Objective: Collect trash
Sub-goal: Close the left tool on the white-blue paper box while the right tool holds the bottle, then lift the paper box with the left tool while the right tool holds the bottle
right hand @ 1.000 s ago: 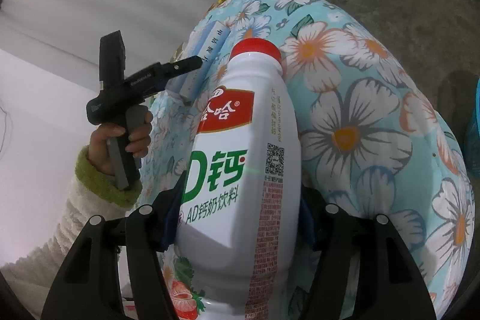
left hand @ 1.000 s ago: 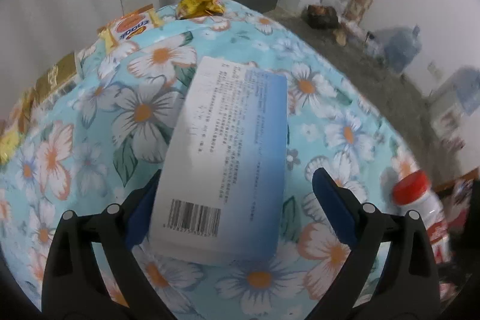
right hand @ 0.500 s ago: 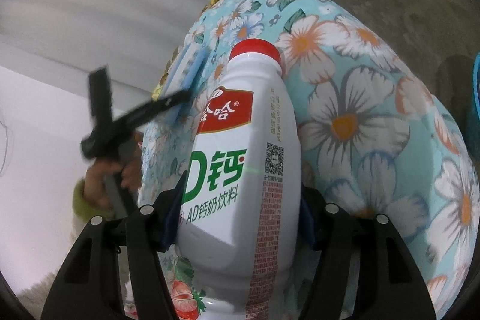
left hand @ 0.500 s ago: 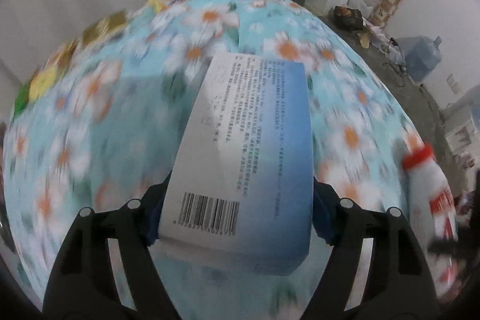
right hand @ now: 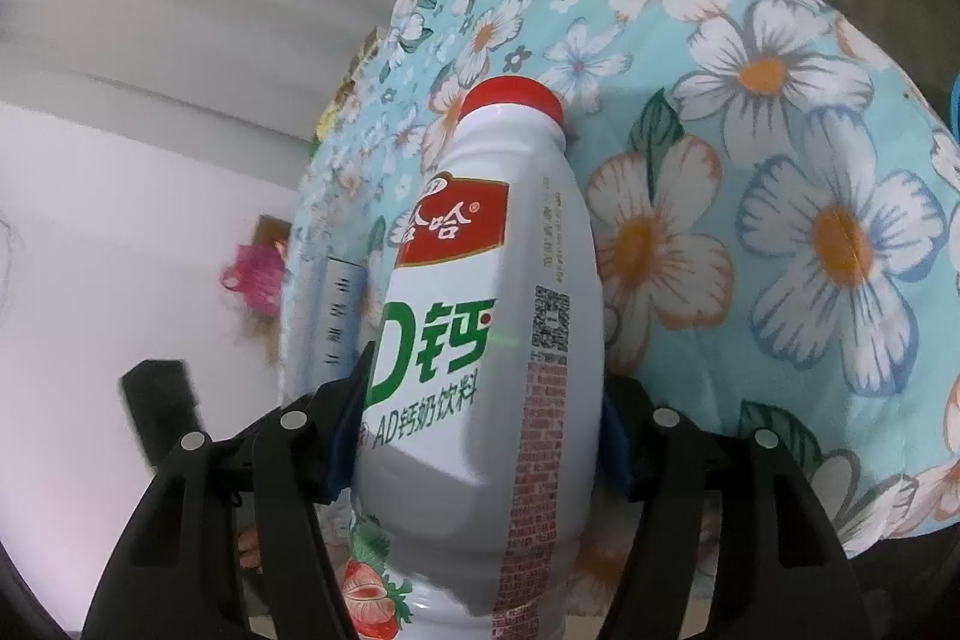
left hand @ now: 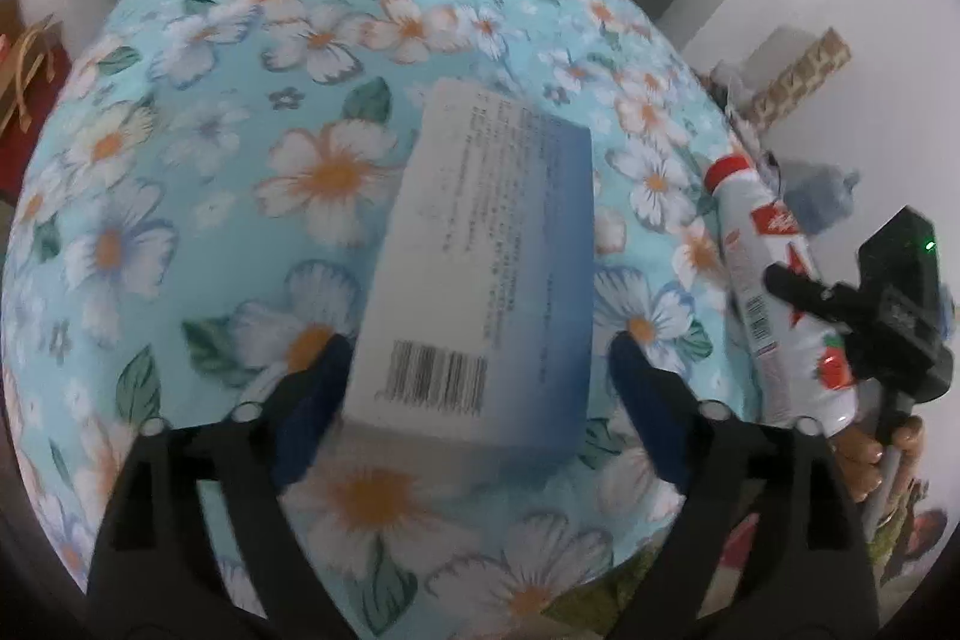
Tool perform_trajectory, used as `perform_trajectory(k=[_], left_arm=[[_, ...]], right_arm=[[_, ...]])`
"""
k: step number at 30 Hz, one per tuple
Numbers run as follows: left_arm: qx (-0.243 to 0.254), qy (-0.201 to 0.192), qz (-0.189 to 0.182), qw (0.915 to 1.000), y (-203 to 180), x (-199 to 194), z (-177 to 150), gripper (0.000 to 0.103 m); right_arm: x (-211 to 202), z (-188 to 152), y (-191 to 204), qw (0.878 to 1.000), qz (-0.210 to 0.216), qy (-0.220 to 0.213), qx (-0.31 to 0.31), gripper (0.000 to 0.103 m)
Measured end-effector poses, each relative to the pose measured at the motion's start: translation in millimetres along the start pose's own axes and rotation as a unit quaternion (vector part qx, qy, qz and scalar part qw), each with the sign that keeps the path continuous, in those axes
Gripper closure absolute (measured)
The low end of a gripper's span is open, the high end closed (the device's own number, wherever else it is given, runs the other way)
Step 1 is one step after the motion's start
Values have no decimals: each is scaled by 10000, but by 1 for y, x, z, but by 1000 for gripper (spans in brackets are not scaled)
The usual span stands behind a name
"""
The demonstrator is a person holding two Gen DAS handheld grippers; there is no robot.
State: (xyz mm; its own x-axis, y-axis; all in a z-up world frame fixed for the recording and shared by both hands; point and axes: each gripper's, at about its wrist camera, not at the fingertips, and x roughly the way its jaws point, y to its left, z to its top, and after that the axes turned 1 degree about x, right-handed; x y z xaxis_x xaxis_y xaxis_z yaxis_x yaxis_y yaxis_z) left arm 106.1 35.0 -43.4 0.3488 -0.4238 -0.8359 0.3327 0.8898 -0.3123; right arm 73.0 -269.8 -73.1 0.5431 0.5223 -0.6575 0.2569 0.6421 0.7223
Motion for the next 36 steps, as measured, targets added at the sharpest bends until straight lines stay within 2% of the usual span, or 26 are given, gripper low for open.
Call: perform_trajectory(k=[2, 4, 11, 16, 17, 19, 21, 23, 36], left_arm=[[-39, -204, -62, 9998, 1, -8, 1, 18], [52, -242, -26, 9997, 0, -11, 6, 18], [481, -7, 213, 9986, -10, 17, 24, 18], [780, -134, 514, 9955, -16, 30, 24, 18], [824, -158, 571, 9948, -17, 31, 24, 20], [897, -214, 730, 9931, -19, 35, 23, 25], [896, -256, 716, 9931, -18, 35, 23, 27], [897, -311, 649, 9934, -19, 34, 23, 36], [725, -681, 469, 9939, -17, 9, 17, 36]], right_arm=[[0, 3, 1, 10000, 37, 86, -21, 36], [1, 6, 2, 9999, 27, 166, -7, 35], [1, 9, 4, 9996, -166, 204, -105, 31], [7, 11, 9, 9988, -376, 207, -235, 34], [8, 11, 10, 9985, -445, 213, -245, 39], [8, 11, 9, 9983, -497, 196, -229, 41], [7, 10, 8, 9984, -502, 166, -217, 41], [6, 9, 9, 9984, -517, 126, -204, 42], [-12, -6, 32, 9943, -850, -272, -583, 42]])
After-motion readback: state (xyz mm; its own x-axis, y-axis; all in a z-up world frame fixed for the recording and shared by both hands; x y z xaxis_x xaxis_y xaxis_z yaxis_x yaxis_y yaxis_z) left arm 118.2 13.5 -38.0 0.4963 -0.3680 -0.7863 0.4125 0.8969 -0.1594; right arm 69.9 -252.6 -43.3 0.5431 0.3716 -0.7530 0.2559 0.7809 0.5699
